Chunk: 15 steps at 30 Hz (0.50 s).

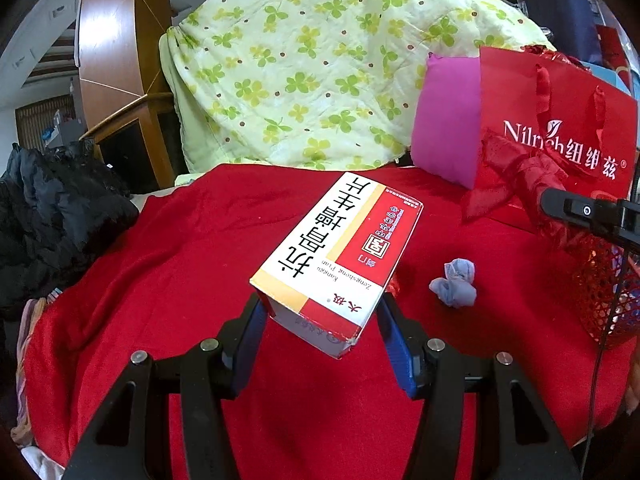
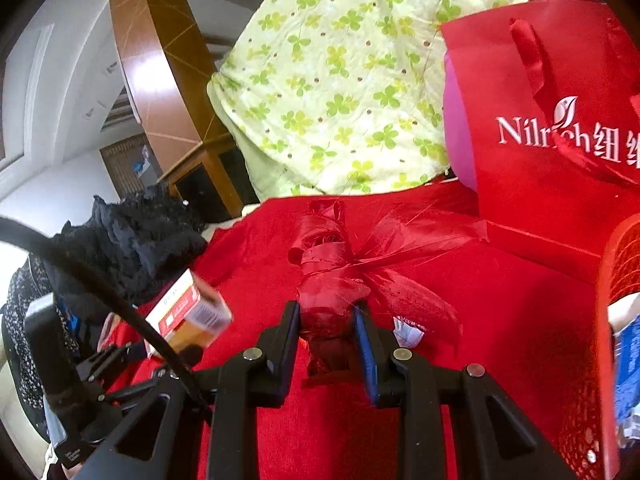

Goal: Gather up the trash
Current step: 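Carry the medicine box and red ribbon to the red mesh basket and open both tools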

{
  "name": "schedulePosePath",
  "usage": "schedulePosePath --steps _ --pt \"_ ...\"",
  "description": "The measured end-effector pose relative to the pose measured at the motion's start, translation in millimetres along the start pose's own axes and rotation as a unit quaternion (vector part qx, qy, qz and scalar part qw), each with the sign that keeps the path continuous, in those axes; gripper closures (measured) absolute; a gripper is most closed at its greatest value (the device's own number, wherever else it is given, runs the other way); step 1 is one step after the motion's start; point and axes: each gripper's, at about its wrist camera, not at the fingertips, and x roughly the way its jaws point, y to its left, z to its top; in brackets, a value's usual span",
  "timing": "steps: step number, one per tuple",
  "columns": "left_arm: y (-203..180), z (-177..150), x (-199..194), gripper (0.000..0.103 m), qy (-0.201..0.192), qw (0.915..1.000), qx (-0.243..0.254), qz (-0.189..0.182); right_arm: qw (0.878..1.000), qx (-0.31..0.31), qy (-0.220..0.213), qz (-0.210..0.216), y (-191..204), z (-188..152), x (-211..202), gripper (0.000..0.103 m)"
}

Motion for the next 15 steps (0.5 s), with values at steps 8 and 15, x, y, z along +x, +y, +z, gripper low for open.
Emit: schedulePosePath --steps 8,15 --pt "-26 23 -41 0.045 -0.034 0.9991 0.02 0.012 0.999 -0.006 -0.05 0.003 -2 10 -37 0.074" --pt "-48 41 -69 0.045 -0.062 0.9975 0.03 0.009 0.994 -0.009 -0.105 -0.004 -13 14 -81 0.074"
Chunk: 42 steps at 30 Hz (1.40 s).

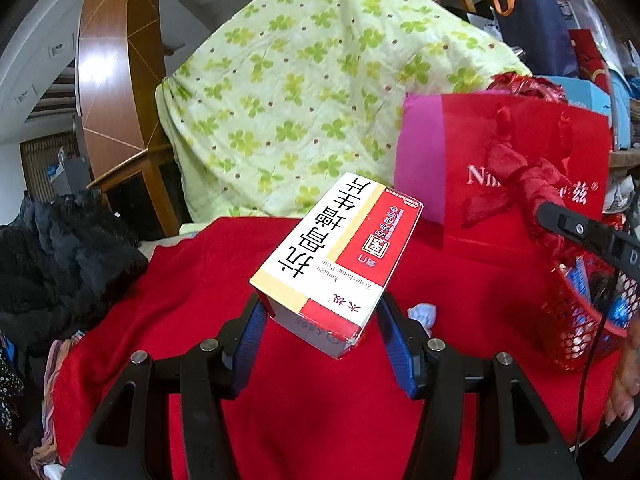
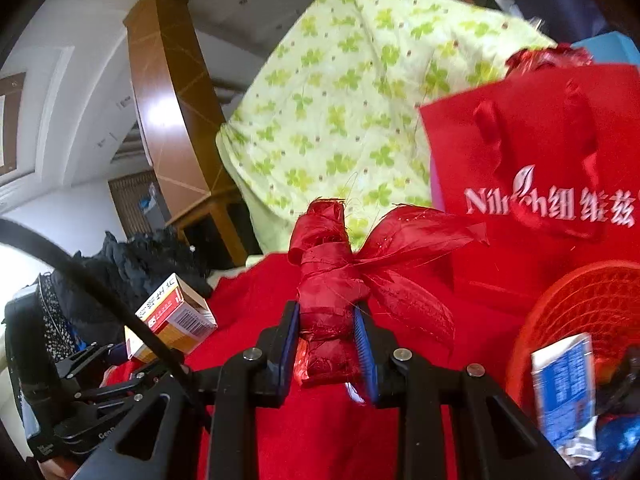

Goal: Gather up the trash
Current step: 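Carry the medicine box and red ribbon to the red mesh basket and open both tools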

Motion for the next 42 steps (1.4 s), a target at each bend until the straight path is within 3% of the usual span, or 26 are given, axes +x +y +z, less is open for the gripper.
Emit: schedulePosePath --steps 3,11,20,36,38,39,40,42 --pt "-6 6 -8 0.045 -0.008 0.9999 0.0 -0.01 1.0 -0.001 -0.017 -0.012 -6 0 -19 0.074" --pt "-28 17 -27 0.044 -0.016 0.9966 -0.004 -0.081 0.997 0.014 -0.068 -0.043 -33 6 -67 0.074" --pt "-76 30 -33 0.044 -0.014 0.9893 0.015 -0.145 0.991 0.043 -0.099 -0.081 -75 16 -101 0.074" --pt "-198 47 -11 0.041 0.017 0.9617 0.056 -0.268 0.976 0.162 -0.089 -0.114 -165 16 -136 0.071" --pt "-206 44 -6 0.027 0.022 0.9574 0.057 -0.282 0.973 0.175 -0.088 -0.118 -172 14 -138 0.066" --pt "-208 41 -4 0.026 0.025 0.9566 0.056 -0.285 0.972 0.184 -0.086 -0.12 -176 14 -138 0.059" --pt "-208 38 -2 0.026 0.028 0.9565 0.056 -0.285 0.97 0.193 -0.085 -0.117 -180 13 -139 0.038" --pt "-204 32 3 0.026 0.035 0.9579 0.058 -0.279 0.968 0.2 -0.097 -0.113 -182 13 -143 0.035"
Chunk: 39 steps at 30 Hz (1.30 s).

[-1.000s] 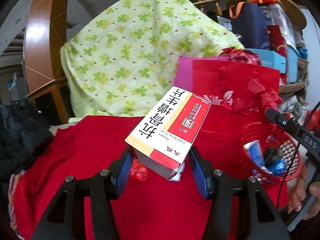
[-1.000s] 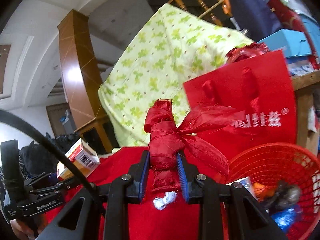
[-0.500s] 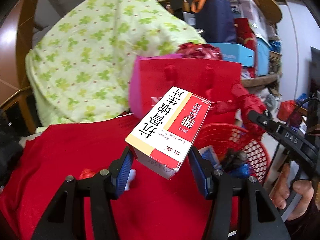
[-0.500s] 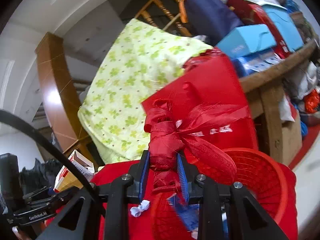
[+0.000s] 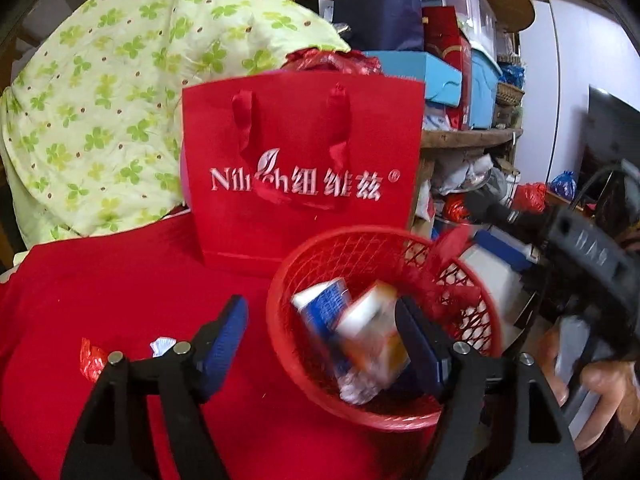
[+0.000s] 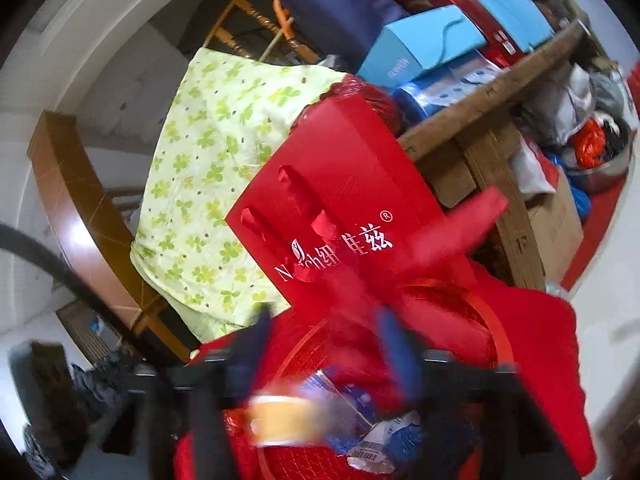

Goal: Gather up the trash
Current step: 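Carry the medicine box and red ribbon to the red mesh basket and open both tools, then move both open tools back over the red plastic bag and blue tissue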

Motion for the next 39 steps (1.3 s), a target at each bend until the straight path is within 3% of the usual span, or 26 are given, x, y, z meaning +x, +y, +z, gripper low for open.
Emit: schedulePosePath --steps 5,9,14,19,22,26,35,39 --pt "33 -20 -9 0.026 0.008 0.9992 -0.017 0.034 1.0 -0.006 -0.009 0.015 8 -1 -1 0.035" --pt "77 -49 -22 0.026 0.024 0.9955 -0.038 0.084 0.997 -0.053 -0.028 0.052 39 -9 -4 0.035" --pt "157 -95 -39 0.026 0.05 0.9787 -0.095 0.175 0.982 -0.147 -0.027 0.113 97 -40 -1 0.035" --pt "223 -138 -52 0.026 0.07 0.9583 -0.149 0.233 0.966 -0.209 0.05 0.144 152 -93 34 0.035" --pt "245 -158 -55 0.026 0.079 0.9514 -0.166 0.247 0.96 -0.223 0.11 0.132 169 -122 66 0.035" --pt "262 -184 -54 0.026 0.093 0.9436 -0.177 0.264 0.954 -0.224 0.182 0.085 178 -157 109 0.035" --pt "291 -200 -41 0.026 0.102 0.934 -0.211 0.27 0.935 -0.247 0.248 -0.049 161 -212 183 0.035" --pt "294 -202 -39 0.026 0.105 0.9341 -0.215 0.265 0.936 -0.203 0.28 -0.071 141 -220 208 0.034"
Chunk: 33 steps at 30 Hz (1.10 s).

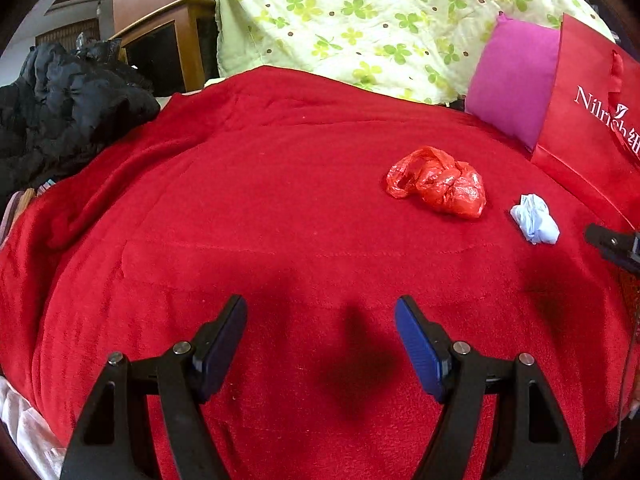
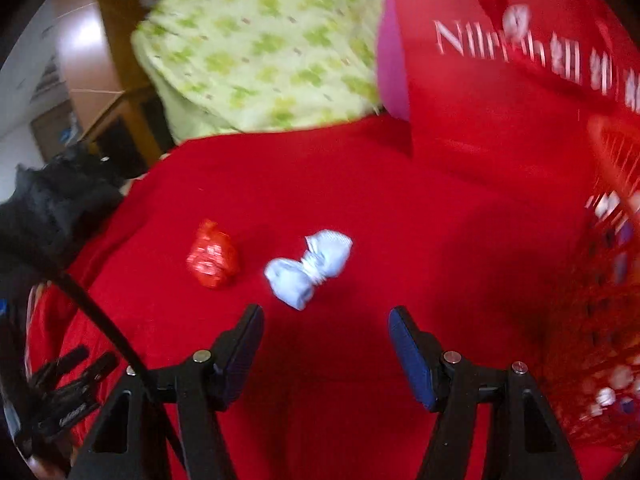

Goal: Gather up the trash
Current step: 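Move both open tools back over the red plastic bag and blue tissue, then grasp the red plastic bag with the left tool while the right tool grasps the light blue tissue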

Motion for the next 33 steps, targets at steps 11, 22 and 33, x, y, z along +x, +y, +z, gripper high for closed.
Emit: schedulePosePath --steps 11,22,33 --pt "-27 42 17 0.026 -0.015 0.9991 0.029 -0.027 0.998 0.034 0.005 0.05 7 39 41 0.043" --pt "-78 115 65 0.026 0.023 0.9936 0.02 -0.109 0.994 0.064 0.085 0.04 -8 52 97 0.075" --pt "-90 101 109 0.043 0.088 0.9872 -0.039 -0.127 1.0 0.014 0.002 0.024 -8 64 52 0.075"
